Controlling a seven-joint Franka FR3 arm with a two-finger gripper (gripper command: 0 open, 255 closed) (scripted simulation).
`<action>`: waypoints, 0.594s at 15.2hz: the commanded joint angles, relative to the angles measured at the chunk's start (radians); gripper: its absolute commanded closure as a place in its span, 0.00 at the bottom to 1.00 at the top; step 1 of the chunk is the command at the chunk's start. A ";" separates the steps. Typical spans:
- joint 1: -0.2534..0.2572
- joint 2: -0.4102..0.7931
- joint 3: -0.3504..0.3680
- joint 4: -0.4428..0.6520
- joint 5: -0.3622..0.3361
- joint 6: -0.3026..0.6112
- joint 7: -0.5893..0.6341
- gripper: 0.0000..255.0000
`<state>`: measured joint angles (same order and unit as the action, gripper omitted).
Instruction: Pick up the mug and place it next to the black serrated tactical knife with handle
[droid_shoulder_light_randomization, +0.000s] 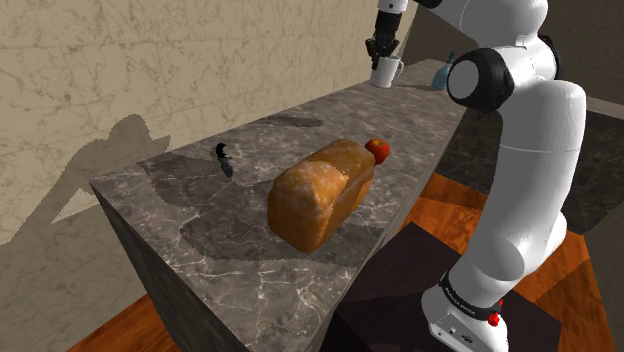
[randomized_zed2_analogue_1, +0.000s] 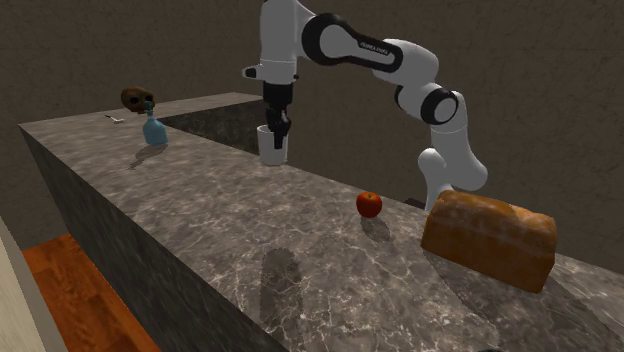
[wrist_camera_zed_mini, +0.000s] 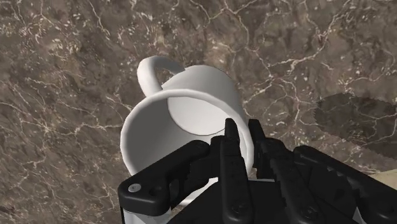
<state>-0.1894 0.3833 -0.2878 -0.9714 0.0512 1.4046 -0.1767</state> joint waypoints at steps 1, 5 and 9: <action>0.051 -0.064 0.009 -0.109 -0.024 0.045 0.047 1.00; 0.129 -0.135 0.037 -0.233 -0.056 0.096 0.141 1.00; 0.195 -0.179 0.071 -0.316 -0.078 0.131 0.236 1.00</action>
<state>-0.0088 0.2120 -0.2246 -1.2710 -0.0225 1.5268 0.0370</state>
